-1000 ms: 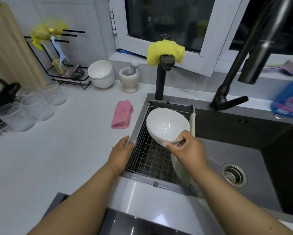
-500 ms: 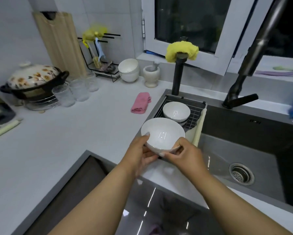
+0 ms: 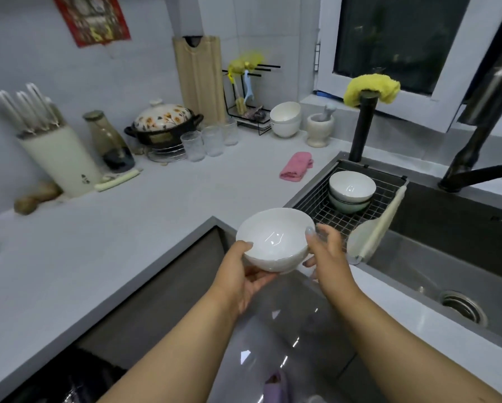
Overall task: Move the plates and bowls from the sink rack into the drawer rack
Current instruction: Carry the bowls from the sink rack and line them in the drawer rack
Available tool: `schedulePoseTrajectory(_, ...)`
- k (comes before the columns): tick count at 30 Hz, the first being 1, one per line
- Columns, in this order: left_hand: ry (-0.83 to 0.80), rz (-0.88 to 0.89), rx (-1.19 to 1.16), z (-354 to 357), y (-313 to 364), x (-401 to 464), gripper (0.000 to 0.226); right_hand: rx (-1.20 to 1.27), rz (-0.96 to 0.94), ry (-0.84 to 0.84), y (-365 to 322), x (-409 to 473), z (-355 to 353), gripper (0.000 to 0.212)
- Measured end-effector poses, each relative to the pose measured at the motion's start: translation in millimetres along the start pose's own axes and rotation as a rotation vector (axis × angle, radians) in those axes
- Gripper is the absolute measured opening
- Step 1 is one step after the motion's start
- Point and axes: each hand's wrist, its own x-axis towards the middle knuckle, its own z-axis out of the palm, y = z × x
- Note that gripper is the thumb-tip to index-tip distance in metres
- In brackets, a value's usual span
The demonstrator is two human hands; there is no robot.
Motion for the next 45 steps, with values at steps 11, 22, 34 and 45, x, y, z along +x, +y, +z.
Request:
schedulePoseTrajectory(11, 0.232, 0.119, -0.017, -86.3, 4.2, -70.5, 0.027, 0.365, 0.416, -0.470, -3.7, -48.4, 76.8, 0.039)
schedulePoseTrajectory(22, 0.313, 0.071, -0.100, -184.0, -10.7, -131.2, 0.056, 0.236, 0.492, -0.557, 16.0, -114.5, 163.5, 0.040)
schedulePoseTrajectory(34, 0.889, 0.220, 0.205, -395.6, -42.8, -273.2, 0.043, 0.001, 0.441, -0.734, 42.2, -251.4, 290.3, 0.040)
schedulePoseTrajectory(45, 1.245, -0.224, 1.037, -583.7, -112.8, -396.6, 0.064, -0.304, 0.392, -0.894, 100.4, -381.1, 403.9, 0.019)
